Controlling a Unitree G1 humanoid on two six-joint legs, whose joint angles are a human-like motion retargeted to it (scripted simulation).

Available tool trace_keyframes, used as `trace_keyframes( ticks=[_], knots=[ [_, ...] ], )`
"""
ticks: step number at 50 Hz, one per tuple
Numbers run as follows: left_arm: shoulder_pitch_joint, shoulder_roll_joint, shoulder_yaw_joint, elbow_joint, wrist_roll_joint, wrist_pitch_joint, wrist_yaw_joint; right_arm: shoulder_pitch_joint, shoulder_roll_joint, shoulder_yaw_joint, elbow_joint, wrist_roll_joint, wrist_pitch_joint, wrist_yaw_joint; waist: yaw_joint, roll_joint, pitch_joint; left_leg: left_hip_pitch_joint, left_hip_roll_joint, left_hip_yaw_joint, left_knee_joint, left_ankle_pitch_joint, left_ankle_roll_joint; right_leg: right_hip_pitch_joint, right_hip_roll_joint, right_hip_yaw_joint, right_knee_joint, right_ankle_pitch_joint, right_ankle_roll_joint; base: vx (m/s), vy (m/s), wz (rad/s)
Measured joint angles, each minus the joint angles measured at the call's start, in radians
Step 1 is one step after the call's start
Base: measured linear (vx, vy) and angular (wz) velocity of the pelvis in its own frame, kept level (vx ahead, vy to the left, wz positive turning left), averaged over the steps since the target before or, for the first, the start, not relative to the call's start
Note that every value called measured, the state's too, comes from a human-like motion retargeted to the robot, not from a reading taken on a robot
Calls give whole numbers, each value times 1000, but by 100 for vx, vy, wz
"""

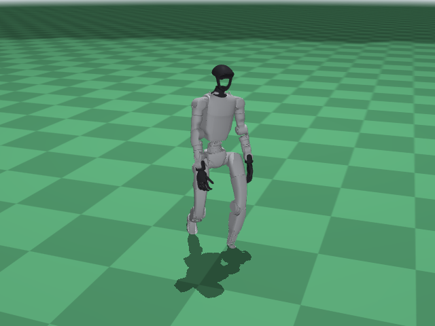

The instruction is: Walk

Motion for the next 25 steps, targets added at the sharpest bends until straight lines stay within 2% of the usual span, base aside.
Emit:
trace_keyframes(
  ticks=[2, 5, 8, 11, 13, 15, 19, 20, 25],
  knots=[
    [-10, 11, -11, 4, -9, -1, -5, 13, -4, -11, 10, 11, 2, 2, -11, -84, 17, 126, -131, 18, -201, 73, 33, -42, -151, 25, 154, 122, 33, 44, 11, 41],
    [-13, 14, -29, -6, -7, -4, 0, 38, -15, -16, 17, 24, 6, -2, -39, -118, 24, 175, -203, 10, -211, 51, 60, -116, -264, 43, 361, 254, 25, 42, 10, 41],
    [-42, 28, -42, -16, -1, -2, 10, 40, -29, -26, 18, 37, 6, -9, -65, -132, 35, 307, -269, -30, -385, 93, 76, -232, -327, 96, 504, 284, -5, 43, 12, 18],
    [-60, 31, -56, -24, 4, 1, 28, 57, -37, -36, 14, 46, 2, -23, -101, -147, 47, 389, -319, -61, -431, 86, 79, -315, -375, 115, 575, 218, -36, 41, 6, 28],
    [-92, 37, -54, -23, 1, 7, 40, 54, -43, -42, 5, 55, 1, -33, -114, -112, 53, 470, -302, -95, -508, 86, 76, -372, -334, 108, 564, 184, -55, 42, 7, -2],
    [-105, 32, -58, -25, -1, 8, 49, 68, -46, -48, -2, 60, -1, -41, -133, -115, 60, 518, -318, -113, -522, 73, 73, -418, -337, 105, 531, 139, -63, 39, 4, 13],
    [-151, 31, -54, -26, -13, 9, 60, 84, -44, -52, -27, 70, -2, -53, -164, -74, 71, 610, -289, -156, -547, 20, 69, -478, -259, 63, 365, 106, -53, 39, 4, 11],
    [-166, 28, -53, -25, -16, 8, 60, 85, -45, -51, -32, 73, 0, -55, -166, -51, 76, 638, -268, -165, -563, 9, 67, -483, -223, 46, 308, 110, -49, 37, 4, 1],
    [-195, 11, -61, -35, -19, -8, 58, 114, -36, -50, -42, 77, 6, -54, -182, -30, 84, 713, -249, -195, -559, -49, 72, -518, -134, 29, 41, 158, 19, 34, 3, 7]
  ],
)
